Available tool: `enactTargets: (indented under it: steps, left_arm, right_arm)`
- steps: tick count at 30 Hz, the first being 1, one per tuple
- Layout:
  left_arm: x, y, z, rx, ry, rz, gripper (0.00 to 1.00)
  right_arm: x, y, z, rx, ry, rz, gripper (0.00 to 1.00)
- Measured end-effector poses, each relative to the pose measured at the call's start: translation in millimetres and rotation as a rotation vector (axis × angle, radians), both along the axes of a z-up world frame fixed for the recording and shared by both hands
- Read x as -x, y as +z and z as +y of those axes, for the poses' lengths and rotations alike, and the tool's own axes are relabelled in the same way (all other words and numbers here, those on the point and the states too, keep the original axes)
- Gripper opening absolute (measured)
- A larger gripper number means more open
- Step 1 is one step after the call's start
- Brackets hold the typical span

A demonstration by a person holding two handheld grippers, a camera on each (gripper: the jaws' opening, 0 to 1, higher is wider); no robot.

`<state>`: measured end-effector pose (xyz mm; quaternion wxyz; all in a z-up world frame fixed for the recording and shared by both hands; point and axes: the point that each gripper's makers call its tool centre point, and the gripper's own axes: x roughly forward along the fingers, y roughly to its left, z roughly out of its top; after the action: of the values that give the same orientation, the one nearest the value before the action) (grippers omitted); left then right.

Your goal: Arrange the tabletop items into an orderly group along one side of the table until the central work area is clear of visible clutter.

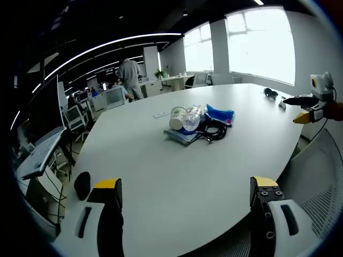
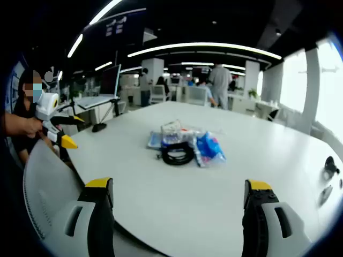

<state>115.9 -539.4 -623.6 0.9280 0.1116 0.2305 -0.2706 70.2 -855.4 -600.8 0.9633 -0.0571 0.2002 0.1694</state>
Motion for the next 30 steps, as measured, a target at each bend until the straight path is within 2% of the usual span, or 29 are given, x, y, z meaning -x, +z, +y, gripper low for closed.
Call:
enactTargets:
  steps: [25, 30]
  left_arm:
    - [-1.2, 6.0, -3.7, -0.012, -0.014, -0.015, 1.0]
    - [-1.4, 6.1, -2.3, 0.007, -0.002, -0.01, 1.0]
  right_arm:
    - [2.9, -2.5, 2.5, -0.021, -0.003, 0.011, 1.0]
    - [3.7, -2.5, 4.2, -0.023, -0.004, 0.01, 1.0]
